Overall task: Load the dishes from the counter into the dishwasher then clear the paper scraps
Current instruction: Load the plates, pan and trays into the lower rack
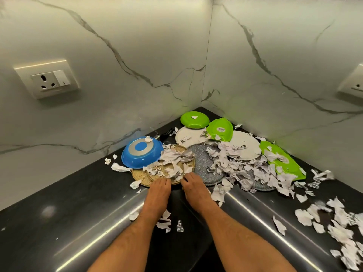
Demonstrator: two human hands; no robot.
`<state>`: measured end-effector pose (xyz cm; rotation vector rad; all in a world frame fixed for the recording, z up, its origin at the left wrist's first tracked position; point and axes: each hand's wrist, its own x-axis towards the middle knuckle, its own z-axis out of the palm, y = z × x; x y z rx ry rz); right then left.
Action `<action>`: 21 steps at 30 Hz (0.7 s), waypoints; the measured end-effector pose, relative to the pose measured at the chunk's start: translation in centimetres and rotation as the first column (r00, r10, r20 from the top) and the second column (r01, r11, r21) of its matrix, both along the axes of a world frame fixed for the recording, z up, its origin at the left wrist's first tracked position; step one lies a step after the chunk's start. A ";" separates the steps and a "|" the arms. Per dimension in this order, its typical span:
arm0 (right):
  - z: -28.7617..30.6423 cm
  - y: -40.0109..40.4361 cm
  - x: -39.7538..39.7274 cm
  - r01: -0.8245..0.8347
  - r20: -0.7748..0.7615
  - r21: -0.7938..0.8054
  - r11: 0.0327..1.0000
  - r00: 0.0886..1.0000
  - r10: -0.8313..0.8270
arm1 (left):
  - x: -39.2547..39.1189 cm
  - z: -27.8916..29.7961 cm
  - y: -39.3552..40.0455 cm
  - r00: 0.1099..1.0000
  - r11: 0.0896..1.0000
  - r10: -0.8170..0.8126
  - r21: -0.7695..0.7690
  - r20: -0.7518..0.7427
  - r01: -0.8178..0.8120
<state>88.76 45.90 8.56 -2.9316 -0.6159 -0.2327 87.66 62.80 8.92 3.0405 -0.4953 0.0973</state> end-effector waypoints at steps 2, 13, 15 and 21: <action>-0.2 0.1 0.7 -0.035 0.005 -0.023 0.999 0.999 0.035 | 0.9 -0.2 0.2 1.000 1.000 -0.028 0.001 -0.005 0.028; 4.0 0.5 5.1 0.028 0.231 0.164 0.986 0.971 -0.066 | 4.7 3.2 1.8 0.914 0.950 -0.252 -0.098 0.317 0.296; 5.5 0.1 5.8 -0.003 0.284 0.179 0.984 0.958 -0.049 | 5.3 4.1 1.9 0.908 0.952 -0.201 -0.146 0.367 0.270; 8.7 -1.6 6.9 0.030 0.378 0.286 0.958 0.915 -0.141 | 6.6 5.5 2.3 0.947 0.902 0.088 -0.428 0.310 0.056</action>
